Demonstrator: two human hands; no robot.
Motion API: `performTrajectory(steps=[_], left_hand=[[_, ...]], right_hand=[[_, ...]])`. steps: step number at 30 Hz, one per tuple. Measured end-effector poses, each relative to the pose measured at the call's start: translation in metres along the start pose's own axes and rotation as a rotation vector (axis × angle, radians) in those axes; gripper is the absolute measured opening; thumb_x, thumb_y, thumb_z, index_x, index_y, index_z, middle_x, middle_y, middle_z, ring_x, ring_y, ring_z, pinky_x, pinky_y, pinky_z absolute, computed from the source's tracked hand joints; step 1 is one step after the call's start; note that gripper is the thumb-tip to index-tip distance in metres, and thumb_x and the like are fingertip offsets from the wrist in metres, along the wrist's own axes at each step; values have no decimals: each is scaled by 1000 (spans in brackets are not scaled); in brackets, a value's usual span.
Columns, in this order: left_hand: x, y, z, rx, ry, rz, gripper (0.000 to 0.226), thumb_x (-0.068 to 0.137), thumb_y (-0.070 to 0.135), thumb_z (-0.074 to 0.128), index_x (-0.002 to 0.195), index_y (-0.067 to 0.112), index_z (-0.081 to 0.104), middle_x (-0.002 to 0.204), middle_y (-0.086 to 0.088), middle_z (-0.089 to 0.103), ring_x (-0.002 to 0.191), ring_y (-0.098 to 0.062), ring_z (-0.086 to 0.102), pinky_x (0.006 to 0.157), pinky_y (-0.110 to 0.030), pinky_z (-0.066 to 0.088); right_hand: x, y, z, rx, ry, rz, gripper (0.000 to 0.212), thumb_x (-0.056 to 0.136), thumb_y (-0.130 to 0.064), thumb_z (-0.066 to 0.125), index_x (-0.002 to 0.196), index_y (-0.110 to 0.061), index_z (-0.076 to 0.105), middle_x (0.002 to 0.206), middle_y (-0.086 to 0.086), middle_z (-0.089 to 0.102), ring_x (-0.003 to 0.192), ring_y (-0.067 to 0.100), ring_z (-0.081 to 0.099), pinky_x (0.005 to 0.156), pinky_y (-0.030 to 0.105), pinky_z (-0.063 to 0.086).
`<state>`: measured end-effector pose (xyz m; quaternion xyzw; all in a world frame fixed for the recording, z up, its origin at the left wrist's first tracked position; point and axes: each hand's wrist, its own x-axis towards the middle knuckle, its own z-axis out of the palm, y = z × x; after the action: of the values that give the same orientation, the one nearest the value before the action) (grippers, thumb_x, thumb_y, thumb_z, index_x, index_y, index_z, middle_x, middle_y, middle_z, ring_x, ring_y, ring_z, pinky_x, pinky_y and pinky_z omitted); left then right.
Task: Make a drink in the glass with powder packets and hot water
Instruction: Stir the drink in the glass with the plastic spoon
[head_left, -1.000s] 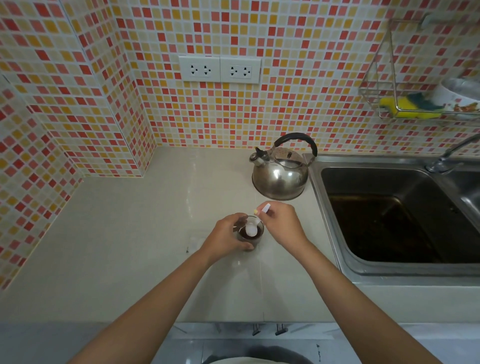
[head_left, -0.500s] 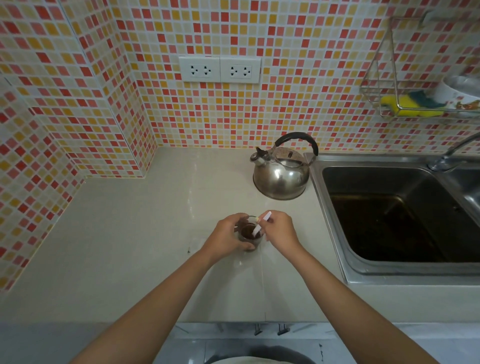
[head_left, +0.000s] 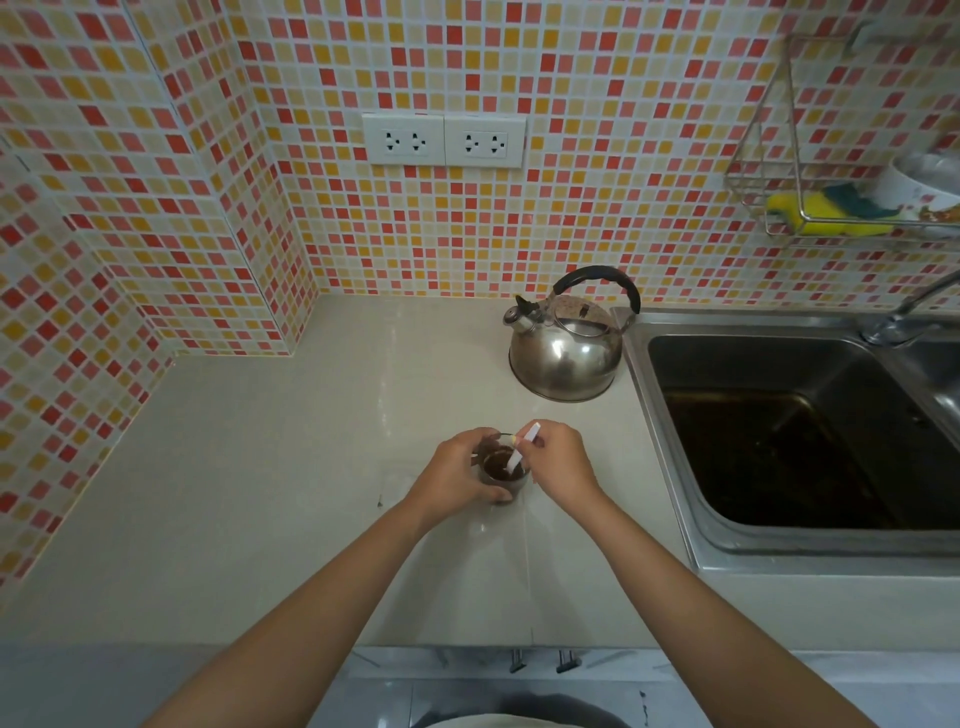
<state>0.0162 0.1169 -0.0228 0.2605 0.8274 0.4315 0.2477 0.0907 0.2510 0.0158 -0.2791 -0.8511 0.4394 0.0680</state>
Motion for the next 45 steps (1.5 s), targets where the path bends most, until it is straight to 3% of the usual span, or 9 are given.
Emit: performTrajectory(steps=[9,13,16,19,24,29,35,39,45], left_hand=[[0,0,0,-7,7,13,84,53,19,93,128,19,57,126,-1,63,115,-19,61,103,-38,50],[1,1,0,-2,5,6,86,53,21,93,130,20,55,128,-2,62,117,-20,60,104,-38,49],[1,0,0,-6,-4,22,85,52,19,93,129,19,56,127,-3,63,116,-19,61,104,-33,48],[2,-1,-1,-13,-10,38,85,51,16,93,128,17,56,125,-3,63,113,-15,61,101,-23,47],[2,-2,-1,-20,-13,37,83,52,15,93,127,17,57,122,-1,63,112,-15,61,102,-26,47],[3,-3,-1,2,-13,46,83,52,21,93,127,20,56,124,2,62,111,-13,61,97,-20,47],[3,-4,-1,-2,-8,44,84,51,21,93,127,19,57,125,0,63,114,-14,61,104,-30,48],[3,-4,0,-7,-4,38,84,50,21,93,126,22,57,120,5,63,111,-13,61,101,-25,48],[3,-3,0,-13,-8,47,80,50,20,93,122,25,59,113,9,63,109,-13,63,97,-22,48]], right_hand=[[0,1,0,41,-46,-17,16,89,-15,58,75,-12,65,66,4,61,63,19,57,64,31,47],[0,6,-2,-1,44,-34,15,90,-15,57,80,-8,67,72,6,65,68,19,60,67,29,47],[2,5,-4,49,27,42,24,90,-13,56,67,-12,64,57,-3,60,55,12,55,57,25,42],[4,0,-8,176,55,96,18,86,-10,57,73,-6,68,52,-2,59,49,11,52,55,27,42],[3,-9,-17,164,143,-44,13,86,-17,60,78,-10,67,60,-10,59,62,11,57,57,22,42],[1,-5,-17,-78,7,-204,15,89,-18,58,78,-15,68,72,0,65,71,19,62,66,30,49],[-1,8,-4,94,-5,35,19,89,-15,60,71,-13,66,66,9,66,52,15,56,56,31,49],[0,11,-5,78,65,17,18,89,-15,60,73,-10,67,68,6,66,68,24,63,66,31,49],[1,8,0,66,5,-44,17,88,-15,60,73,-12,68,66,3,65,65,20,60,62,29,47]])
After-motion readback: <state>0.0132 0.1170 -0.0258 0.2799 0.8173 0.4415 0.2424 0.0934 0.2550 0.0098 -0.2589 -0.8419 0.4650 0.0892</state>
